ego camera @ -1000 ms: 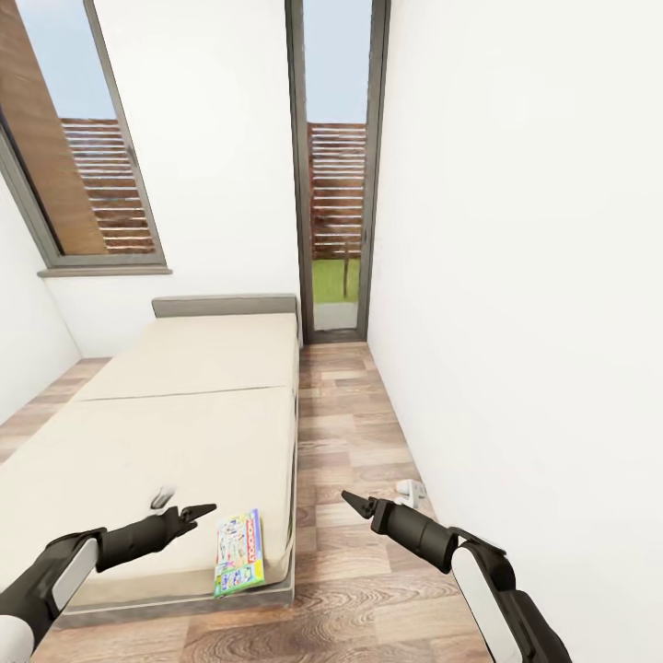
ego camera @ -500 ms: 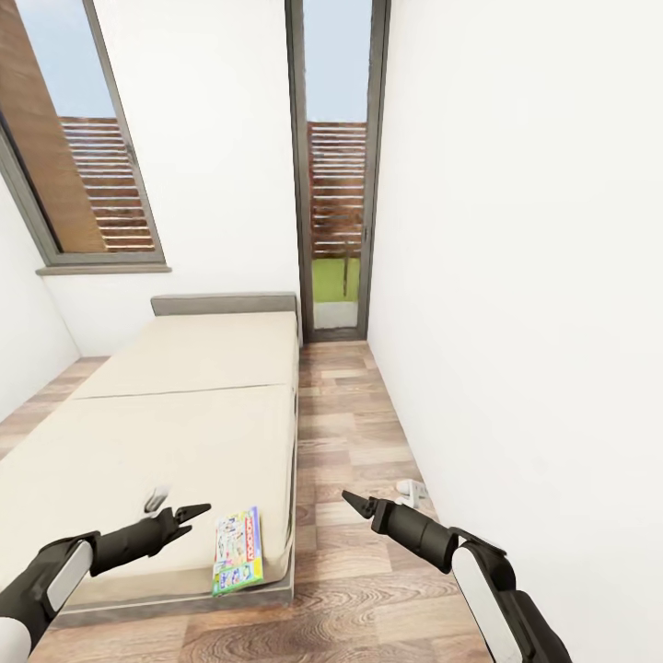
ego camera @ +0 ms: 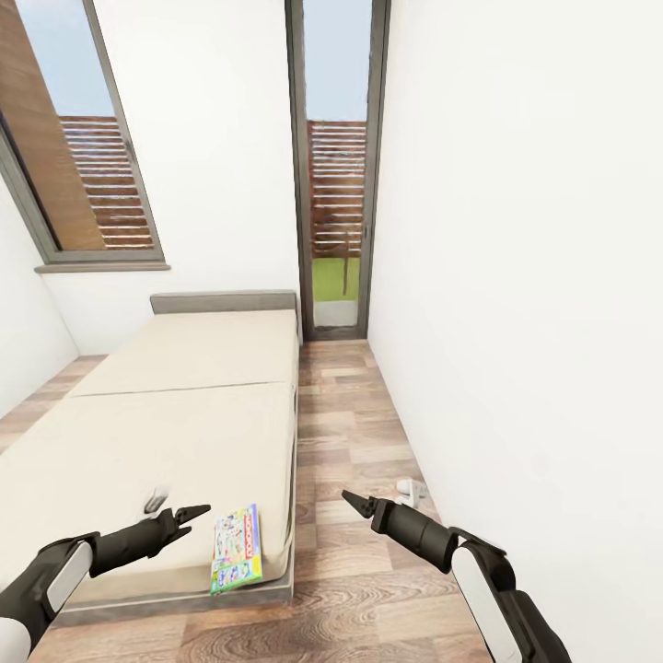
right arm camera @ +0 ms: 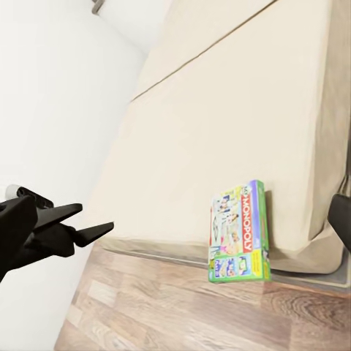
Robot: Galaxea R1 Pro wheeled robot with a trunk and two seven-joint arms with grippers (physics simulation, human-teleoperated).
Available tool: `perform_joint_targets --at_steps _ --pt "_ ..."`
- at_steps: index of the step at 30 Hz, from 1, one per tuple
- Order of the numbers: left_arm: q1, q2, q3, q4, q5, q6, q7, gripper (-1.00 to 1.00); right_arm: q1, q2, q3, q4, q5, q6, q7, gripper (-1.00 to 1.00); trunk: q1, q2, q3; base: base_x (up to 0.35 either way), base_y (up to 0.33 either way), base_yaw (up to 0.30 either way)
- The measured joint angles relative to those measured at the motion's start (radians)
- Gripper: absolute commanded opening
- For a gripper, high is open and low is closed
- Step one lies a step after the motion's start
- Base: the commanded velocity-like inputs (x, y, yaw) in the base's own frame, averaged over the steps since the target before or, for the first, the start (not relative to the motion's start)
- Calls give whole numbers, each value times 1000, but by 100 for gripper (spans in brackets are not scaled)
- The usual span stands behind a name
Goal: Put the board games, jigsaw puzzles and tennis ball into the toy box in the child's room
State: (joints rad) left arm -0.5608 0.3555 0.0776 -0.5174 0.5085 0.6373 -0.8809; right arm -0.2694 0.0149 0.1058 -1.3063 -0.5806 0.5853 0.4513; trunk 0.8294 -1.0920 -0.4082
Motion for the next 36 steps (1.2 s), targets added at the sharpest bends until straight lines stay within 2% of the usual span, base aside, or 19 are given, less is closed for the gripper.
perform_joint_targets --at_steps 20,36 --pt "0 -2 -3 0 0 0 0 100 0 0 -23 3 -3 8 -3 100 77 -140 -63 0 0 0" --pt "0 8 2 0 -1 5 -12 100 0 0 -25 10 -4 8 -2 100 138 -252 -113 0 0 0"
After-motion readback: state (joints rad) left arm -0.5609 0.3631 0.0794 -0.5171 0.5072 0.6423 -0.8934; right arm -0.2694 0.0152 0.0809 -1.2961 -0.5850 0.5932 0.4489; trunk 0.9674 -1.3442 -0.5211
